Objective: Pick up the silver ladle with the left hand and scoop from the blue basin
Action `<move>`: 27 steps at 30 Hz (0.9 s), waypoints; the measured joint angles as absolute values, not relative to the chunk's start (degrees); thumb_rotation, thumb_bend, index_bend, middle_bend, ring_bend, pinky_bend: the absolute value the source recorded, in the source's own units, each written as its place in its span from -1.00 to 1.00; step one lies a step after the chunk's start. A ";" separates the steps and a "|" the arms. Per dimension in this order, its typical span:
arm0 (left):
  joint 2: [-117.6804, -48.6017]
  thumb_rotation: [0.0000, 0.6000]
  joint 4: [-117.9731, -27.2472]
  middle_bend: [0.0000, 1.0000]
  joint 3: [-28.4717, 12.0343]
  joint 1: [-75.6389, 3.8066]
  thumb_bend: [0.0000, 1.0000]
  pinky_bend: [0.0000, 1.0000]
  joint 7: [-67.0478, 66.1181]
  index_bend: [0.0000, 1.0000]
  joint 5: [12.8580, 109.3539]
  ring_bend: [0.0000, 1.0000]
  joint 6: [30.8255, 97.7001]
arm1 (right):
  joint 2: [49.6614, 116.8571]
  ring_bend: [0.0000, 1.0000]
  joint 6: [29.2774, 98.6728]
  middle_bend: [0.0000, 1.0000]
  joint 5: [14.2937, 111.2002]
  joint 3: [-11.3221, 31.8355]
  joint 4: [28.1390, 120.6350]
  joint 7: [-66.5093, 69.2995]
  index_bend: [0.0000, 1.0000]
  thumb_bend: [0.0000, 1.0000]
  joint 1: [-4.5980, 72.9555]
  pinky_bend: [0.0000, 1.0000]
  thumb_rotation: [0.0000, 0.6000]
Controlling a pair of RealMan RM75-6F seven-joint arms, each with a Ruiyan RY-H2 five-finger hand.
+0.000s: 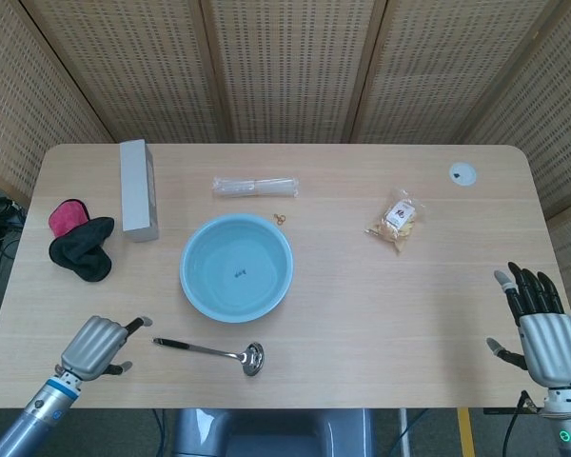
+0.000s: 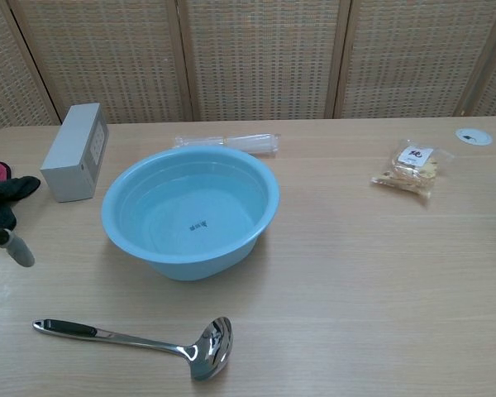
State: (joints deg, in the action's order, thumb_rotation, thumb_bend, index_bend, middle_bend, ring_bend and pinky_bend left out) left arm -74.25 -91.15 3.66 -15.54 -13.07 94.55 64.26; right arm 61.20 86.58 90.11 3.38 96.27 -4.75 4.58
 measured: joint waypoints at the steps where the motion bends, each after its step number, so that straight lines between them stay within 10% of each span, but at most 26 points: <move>1: -75.13 1.00 -90.74 0.92 3.68 -15.98 -0.89 1.00 -13.40 -0.29 94.37 0.90 63.71 | 61.20 -1.00 86.53 -1.00 90.04 3.40 96.23 -4.69 -1.00 -1.00 4.61 -1.00 1.00; 27: -88.51 1.00 -84.33 0.92 1.37 -21.61 -0.37 1.00 -24.83 -0.08 84.82 0.90 56.32 | 60.97 -1.00 85.58 -1.00 89.35 3.42 95.85 -3.44 -1.00 -1.00 5.10 -1.00 1.00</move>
